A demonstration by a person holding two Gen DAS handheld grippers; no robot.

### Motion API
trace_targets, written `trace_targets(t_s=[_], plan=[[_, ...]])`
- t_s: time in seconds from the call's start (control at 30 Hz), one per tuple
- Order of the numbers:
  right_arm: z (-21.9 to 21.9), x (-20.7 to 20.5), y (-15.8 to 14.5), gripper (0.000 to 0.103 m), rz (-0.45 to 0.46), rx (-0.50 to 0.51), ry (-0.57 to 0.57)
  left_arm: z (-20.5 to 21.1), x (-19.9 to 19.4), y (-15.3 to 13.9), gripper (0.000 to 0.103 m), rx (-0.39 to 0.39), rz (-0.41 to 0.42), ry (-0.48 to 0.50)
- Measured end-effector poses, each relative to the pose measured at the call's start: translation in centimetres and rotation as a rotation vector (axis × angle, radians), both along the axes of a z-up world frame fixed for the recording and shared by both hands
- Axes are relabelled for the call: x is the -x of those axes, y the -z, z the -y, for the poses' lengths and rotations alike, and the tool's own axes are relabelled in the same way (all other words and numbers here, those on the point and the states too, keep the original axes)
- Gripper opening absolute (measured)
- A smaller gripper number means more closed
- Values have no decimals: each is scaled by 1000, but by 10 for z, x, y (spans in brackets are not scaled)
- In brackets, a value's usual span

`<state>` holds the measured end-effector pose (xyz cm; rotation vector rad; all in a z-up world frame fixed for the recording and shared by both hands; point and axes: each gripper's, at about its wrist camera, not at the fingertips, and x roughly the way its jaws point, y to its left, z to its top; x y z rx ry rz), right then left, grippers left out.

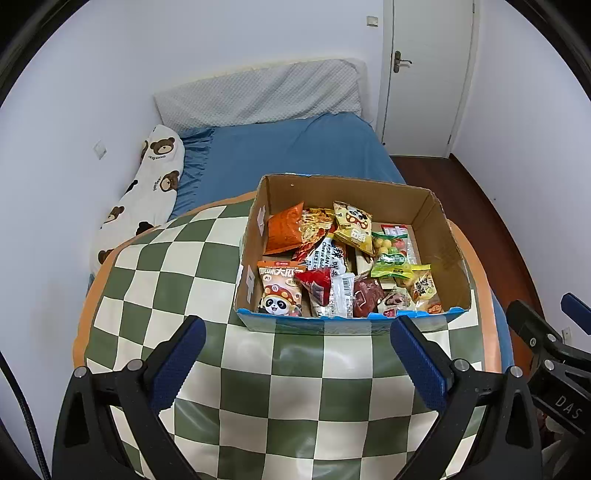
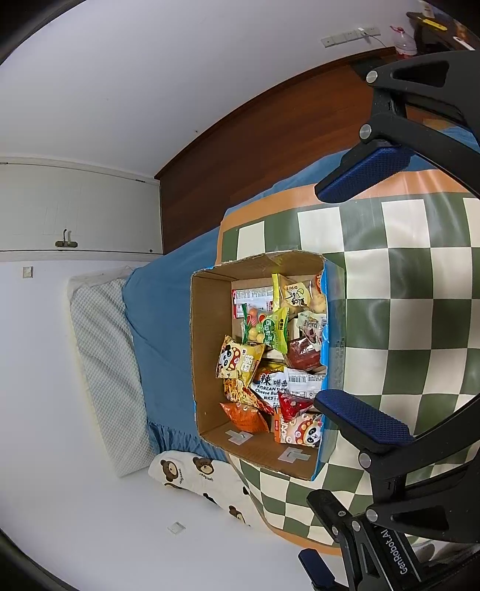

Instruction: Organize snacks

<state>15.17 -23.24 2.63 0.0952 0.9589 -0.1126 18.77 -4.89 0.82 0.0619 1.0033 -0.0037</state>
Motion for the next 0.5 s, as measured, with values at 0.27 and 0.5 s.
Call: trace_targets(t_s=[0.27, 0.5], plan=[[2, 4, -6, 103, 2, 4, -2, 2, 2, -1, 102, -2, 2, 8], [4, 7, -8, 103, 3, 4, -5, 2, 4, -2, 102, -3, 6, 9]])
